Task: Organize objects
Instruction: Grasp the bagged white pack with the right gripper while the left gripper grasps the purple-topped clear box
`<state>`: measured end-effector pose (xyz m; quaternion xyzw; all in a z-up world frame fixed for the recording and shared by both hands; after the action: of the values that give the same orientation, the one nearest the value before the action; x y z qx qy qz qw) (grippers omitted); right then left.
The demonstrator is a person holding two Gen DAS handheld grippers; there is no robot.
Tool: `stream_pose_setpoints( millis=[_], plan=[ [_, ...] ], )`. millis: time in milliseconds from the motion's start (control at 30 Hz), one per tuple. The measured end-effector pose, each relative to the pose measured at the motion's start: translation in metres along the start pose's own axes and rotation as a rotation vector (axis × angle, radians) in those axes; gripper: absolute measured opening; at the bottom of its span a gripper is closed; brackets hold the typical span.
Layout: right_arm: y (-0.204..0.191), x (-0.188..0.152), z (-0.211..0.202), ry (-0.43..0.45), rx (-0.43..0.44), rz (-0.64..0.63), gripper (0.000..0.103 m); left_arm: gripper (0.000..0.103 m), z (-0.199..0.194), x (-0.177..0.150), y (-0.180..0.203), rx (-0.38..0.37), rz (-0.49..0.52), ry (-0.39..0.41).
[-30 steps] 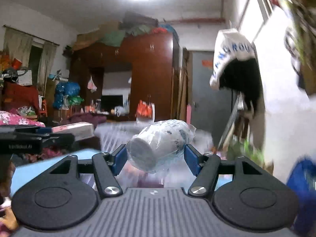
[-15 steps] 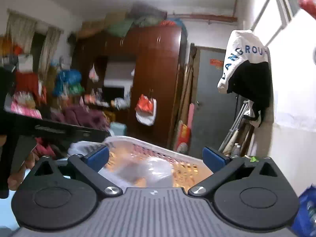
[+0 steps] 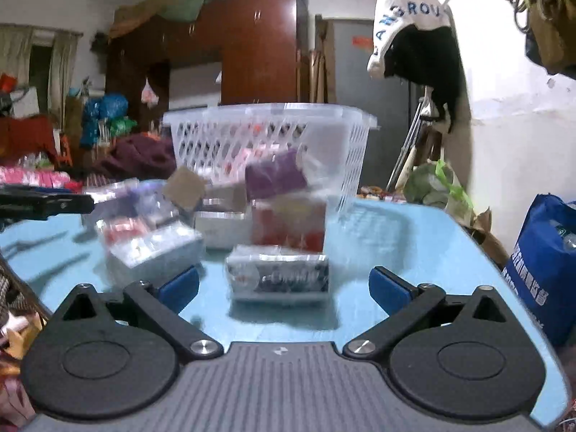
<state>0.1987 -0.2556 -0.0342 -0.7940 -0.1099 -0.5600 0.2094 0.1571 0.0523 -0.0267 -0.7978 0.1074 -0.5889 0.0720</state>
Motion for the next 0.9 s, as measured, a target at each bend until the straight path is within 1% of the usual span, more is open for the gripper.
stream_pose_setpoints(
  millis=[33, 67, 133, 167, 200, 233, 267, 367, 500, 600, 667, 900],
  plan=[
    [0.001, 0.0, -0.001, 0.009, 0.0, 0.004, 0.098, 0.062, 0.005, 0.0, 0.003, 0.007, 0.012, -0.016],
    [0.001, 0.002, -0.001, 0.013, -0.003, 0.016, 0.098, 0.058, 0.008, 0.0, 0.004, 0.018, 0.015, -0.029],
    [0.003, 0.002, 0.0, 0.006, -0.011, 0.015, 0.096, 0.057, 0.011, 0.001, 0.005, 0.03, 0.011, -0.05],
    [0.002, 0.001, 0.001, 0.0, -0.02, -0.001, 0.092, 0.056, 0.012, 0.001, 0.003, 0.035, 0.008, -0.057],
    [0.001, -0.004, 0.003, -0.006, -0.029, -0.012, 0.088, 0.051, 0.013, 0.001, 0.003, 0.044, 0.009, -0.064],
    [0.001, -0.006, 0.003, -0.011, -0.032, -0.019, 0.086, 0.04, 0.013, 0.001, 0.003, 0.052, 0.011, -0.064],
    [0.0, -0.006, 0.004, -0.016, -0.03, -0.026, 0.078, 0.036, 0.012, -0.002, 0.003, 0.063, 0.015, -0.065],
    [0.002, -0.011, 0.007, -0.014, 0.008, -0.004, 0.068, 0.036, 0.006, -0.005, 0.004, 0.063, 0.023, -0.036],
    [0.003, -0.012, 0.005, 0.001, 0.012, -0.006, 0.067, 0.036, 0.0, -0.006, 0.006, 0.053, 0.036, 0.015],
    [0.0, -0.015, 0.002, 0.033, 0.0, -0.033, 0.067, 0.036, -0.009, -0.006, 0.011, 0.072, 0.069, 0.088],
    [-0.001, -0.016, 0.001, 0.047, -0.002, -0.043, 0.067, 0.036, -0.011, -0.007, 0.013, 0.081, 0.079, 0.111],
    [-0.001, -0.014, 0.0, 0.05, 0.027, -0.04, 0.067, 0.036, -0.018, -0.007, 0.017, 0.047, 0.069, 0.187]
  ],
)
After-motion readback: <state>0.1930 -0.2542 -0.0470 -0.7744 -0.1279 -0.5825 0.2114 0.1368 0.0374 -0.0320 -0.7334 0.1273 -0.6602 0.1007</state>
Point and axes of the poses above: each gripper's, at about its wrist camera, not at the fingertips, and z roughly the way its jaws point, y to its right, x to its top, the point moved 6 cm from there along z, roughly the way its jaws point, and after that the axes turned 14 degrees about z, right-handed, at the moved point
